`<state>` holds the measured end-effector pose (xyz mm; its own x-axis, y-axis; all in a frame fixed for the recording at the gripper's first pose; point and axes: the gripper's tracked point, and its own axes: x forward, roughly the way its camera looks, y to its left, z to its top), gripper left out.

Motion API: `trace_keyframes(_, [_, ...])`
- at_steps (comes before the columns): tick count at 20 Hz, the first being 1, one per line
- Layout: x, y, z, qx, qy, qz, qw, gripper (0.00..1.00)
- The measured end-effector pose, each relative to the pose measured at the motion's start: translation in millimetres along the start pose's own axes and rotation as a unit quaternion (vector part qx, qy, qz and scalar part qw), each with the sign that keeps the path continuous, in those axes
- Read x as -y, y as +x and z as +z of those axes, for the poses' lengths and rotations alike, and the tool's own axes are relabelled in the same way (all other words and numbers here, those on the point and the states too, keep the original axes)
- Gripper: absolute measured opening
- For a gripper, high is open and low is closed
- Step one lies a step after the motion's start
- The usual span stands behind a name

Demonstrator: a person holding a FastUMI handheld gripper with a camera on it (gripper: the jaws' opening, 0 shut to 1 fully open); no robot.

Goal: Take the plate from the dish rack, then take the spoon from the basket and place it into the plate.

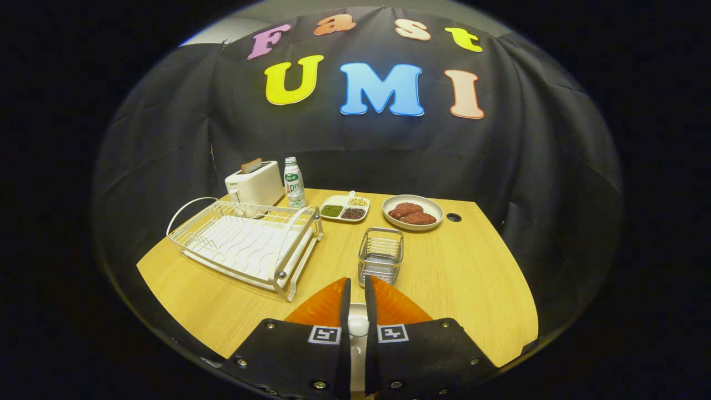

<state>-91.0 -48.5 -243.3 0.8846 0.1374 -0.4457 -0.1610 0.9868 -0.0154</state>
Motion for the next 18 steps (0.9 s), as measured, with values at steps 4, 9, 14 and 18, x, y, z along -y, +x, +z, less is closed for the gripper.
trace_keyframes(4, [-17.8,10.1,-4.4,-0.008,-0.002,0.022,1.0,0.1])
trace_keyframes(9, [-33.3,19.5,-7.6,-0.016,-0.008,0.046,0.999,0.1])
trace_keyframes(14, [-39.9,23.1,-9.8,-0.016,-0.015,0.059,0.998,0.1])
trace_keyframes(18, [-41.5,23.1,-9.5,-0.011,-0.019,0.068,0.997,0.1])
